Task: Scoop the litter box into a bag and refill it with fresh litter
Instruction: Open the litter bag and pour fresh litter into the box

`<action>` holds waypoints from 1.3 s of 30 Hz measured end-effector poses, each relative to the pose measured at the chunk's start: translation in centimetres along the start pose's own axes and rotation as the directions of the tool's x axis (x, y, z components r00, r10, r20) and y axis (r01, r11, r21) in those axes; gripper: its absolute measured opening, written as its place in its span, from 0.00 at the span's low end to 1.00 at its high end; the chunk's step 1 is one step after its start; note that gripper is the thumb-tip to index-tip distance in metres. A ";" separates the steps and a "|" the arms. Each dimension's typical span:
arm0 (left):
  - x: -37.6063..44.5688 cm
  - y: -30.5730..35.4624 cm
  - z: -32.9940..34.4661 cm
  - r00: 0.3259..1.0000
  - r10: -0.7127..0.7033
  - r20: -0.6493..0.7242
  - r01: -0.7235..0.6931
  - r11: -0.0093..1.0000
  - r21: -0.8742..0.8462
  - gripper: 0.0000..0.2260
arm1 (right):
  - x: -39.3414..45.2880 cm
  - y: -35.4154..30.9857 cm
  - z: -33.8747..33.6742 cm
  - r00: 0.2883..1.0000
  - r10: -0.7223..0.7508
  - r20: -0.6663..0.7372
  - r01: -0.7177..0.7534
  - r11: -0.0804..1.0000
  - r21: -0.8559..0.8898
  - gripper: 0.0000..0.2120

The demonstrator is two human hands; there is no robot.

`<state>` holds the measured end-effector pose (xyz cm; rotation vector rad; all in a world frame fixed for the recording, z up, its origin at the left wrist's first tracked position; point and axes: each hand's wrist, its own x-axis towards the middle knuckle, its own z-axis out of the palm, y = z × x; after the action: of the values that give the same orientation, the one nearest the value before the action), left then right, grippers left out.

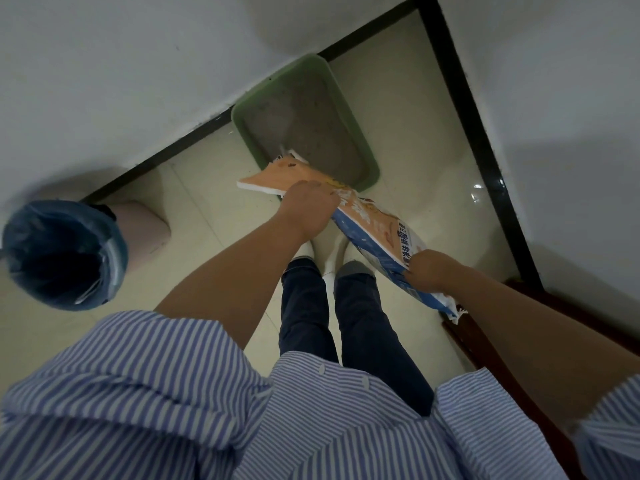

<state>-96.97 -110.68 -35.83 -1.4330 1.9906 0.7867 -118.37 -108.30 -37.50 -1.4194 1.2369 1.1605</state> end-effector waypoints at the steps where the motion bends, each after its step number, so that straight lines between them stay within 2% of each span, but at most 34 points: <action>1: -0.1 0.1 0.0 1.000 0.000 0.004 0.000 1.000 -0.002 0.17 | 0.0 0.0 0.0 1.000 -0.001 0.002 0.001 1.000 -0.010 0.14; 4: -0.3 0.2 0.2 1.000 0.012 0.018 -0.012 1.000 0.000 0.17 | 0.2 0.2 0.1 1.000 -0.007 0.011 0.007 1.000 -0.020 0.18; 12: -1.2 0.9 0.5 0.999 -0.020 0.049 0.023 0.999 -0.048 0.16 | 0.9 0.3 0.9 1.000 -0.026 0.018 0.027 0.996 -0.080 0.20; 17: -2.3 1.5 0.5 0.998 -0.008 0.062 0.010 0.999 -0.032 0.16 | 1.3 0.3 1.6 0.998 -0.060 0.002 0.060 0.989 -0.139 0.19; 22: -3.2 2.3 0.6 0.993 -0.020 0.117 0.024 0.999 -0.036 0.15 | 1.8 0.1 2.8 0.998 -0.058 -0.020 0.055 0.991 -0.118 0.17; 25: -3.7 2.8 0.9 0.986 -0.010 0.166 0.020 0.998 -0.058 0.14 | 2.2 -0.1 4.1 0.998 -0.015 -0.063 0.007 0.993 -0.120 0.15; 29: -3.2 4.3 2.1 0.974 -0.010 0.227 0.033 0.995 -0.096 0.14 | 2.6 0.5 5.5 0.999 0.006 -0.033 -0.010 0.992 -0.124 0.15; 33: -2.3 4.1 2.8 0.972 -0.008 0.235 0.030 0.996 -0.089 0.12 | 2.9 0.4 5.9 0.977 0.033 -0.210 -0.039 0.999 -0.024 0.16; 35: -2.3 3.9 3.2 0.967 0.006 0.253 0.015 0.996 -0.084 0.12 | 3.2 -0.2 5.8 0.958 0.007 -0.288 -0.021 0.999 -0.046 0.22; 37: -2.5 3.8 3.7 0.964 0.028 0.266 -0.008 0.997 -0.077 0.12 | 4.0 -0.9 5.4 0.919 0.000 -0.394 -0.019 0.999 -0.044 0.26; 39: -2.7 3.6 4.0 0.965 0.043 0.260 -0.022 0.996 -0.084 0.12 | 5.0 -1.6 4.6 0.847 -0.018 -0.532 0.016 1.000 -0.009 0.27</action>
<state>-99.28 -105.13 -36.02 -1.2686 1.8017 1.0249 -116.90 -104.39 -43.05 -1.8261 1.5920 0.7690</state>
